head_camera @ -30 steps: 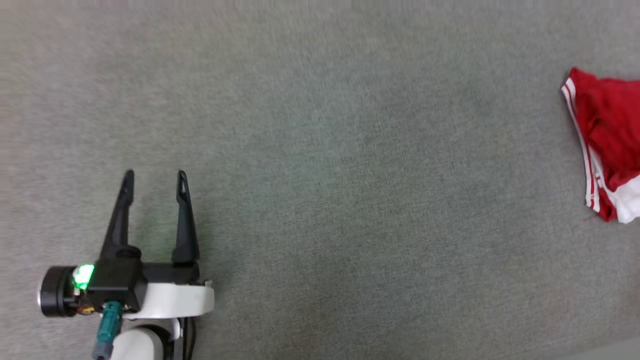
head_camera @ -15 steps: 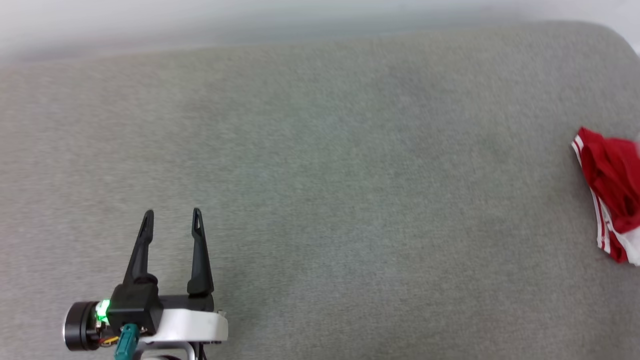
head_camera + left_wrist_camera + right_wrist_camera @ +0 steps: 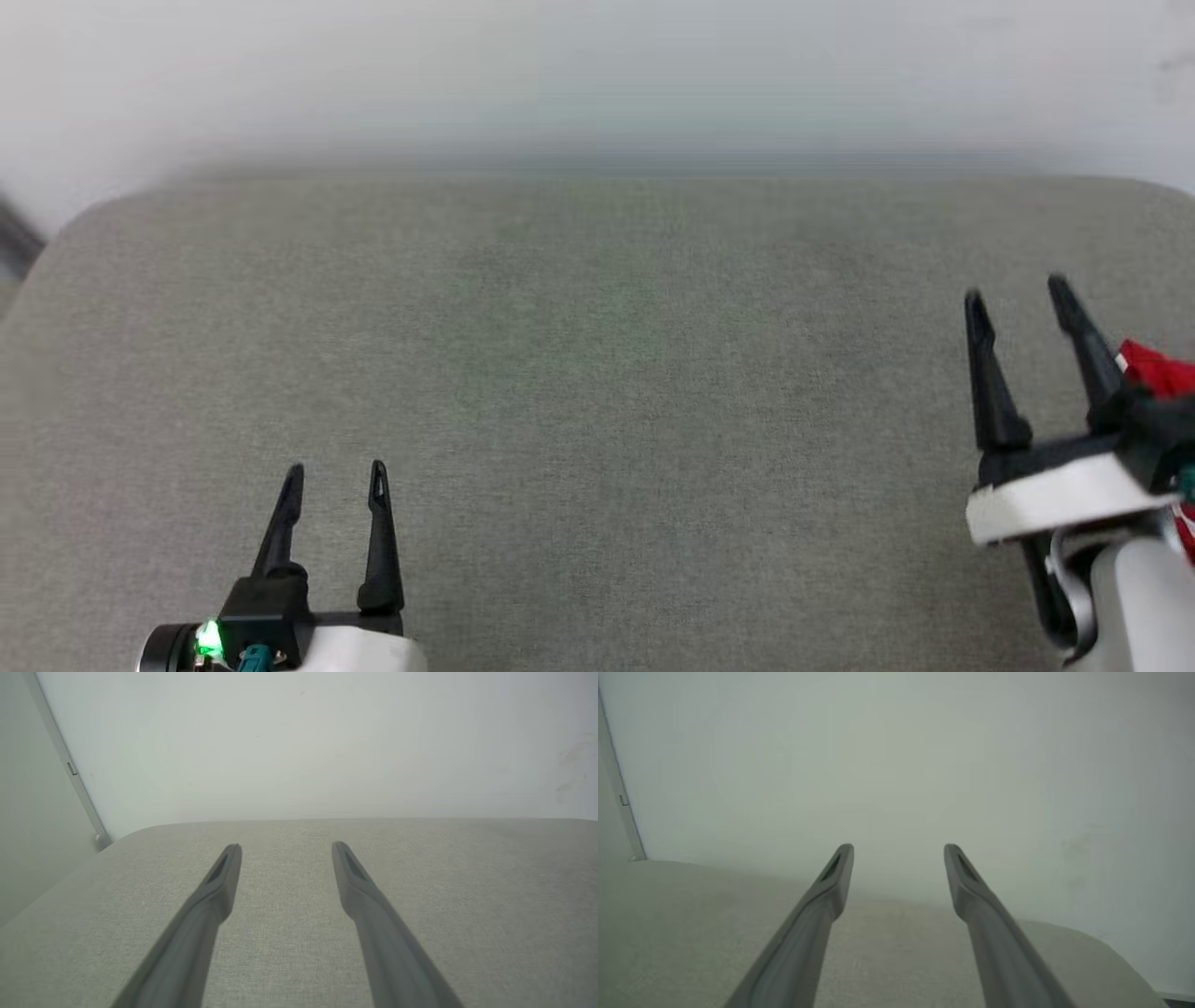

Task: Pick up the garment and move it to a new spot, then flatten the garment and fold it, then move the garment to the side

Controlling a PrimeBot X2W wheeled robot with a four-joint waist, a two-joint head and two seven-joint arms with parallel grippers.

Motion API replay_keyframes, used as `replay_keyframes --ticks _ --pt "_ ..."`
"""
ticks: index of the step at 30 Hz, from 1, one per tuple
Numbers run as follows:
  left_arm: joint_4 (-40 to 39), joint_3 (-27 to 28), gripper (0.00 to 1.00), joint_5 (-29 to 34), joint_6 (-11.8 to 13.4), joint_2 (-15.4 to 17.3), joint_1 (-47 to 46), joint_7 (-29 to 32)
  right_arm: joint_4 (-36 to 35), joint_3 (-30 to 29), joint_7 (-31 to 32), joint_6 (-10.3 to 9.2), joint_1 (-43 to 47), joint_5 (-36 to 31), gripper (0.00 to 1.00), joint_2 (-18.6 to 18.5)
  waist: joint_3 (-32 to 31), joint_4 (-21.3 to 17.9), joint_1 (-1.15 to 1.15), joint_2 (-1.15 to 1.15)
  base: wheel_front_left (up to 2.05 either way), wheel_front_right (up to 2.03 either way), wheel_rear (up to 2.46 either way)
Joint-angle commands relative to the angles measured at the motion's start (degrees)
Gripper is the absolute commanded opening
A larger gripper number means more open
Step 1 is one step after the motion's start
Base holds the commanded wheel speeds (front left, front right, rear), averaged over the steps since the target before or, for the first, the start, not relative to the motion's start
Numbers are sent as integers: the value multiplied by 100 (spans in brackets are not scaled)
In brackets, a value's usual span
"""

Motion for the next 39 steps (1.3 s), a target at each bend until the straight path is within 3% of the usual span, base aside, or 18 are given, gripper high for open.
replay_keyframes --ticks 1,16,31,32,35,39 --pt "30 -10 100 27 -13 -8 59 -11 -26 -61 -8 -7 246 31 100 89 -86 48 1 0 0 0 0" --pt "205 -2 100 36 -87 -23 354 -11 -521 -320 -10 -7 1924 106 100 557 -446 10 1 0 0 0 0" --pt "304 15 100 -13 -128 -34 404 -11 -657 -259 -11 -7 2351 207 100 602 -531 -10 1 0 0 0 0" --pt "326 21 0 -8 -121 -24 366 1 -643 -258 -2 0 2317 205 0 575 -533 -10 1 0 0 0 0" --pt "491 20 0 -35 -124 -29 401 14 -491 -246 5 0 2339 218 0 575 -533 -10 1 0 0 0 0" --pt "537 58 0 -544 -178 -27 321 127 -464 -227 92 0 2277 730 0 556 -530 -9 1 0 0 0 0"
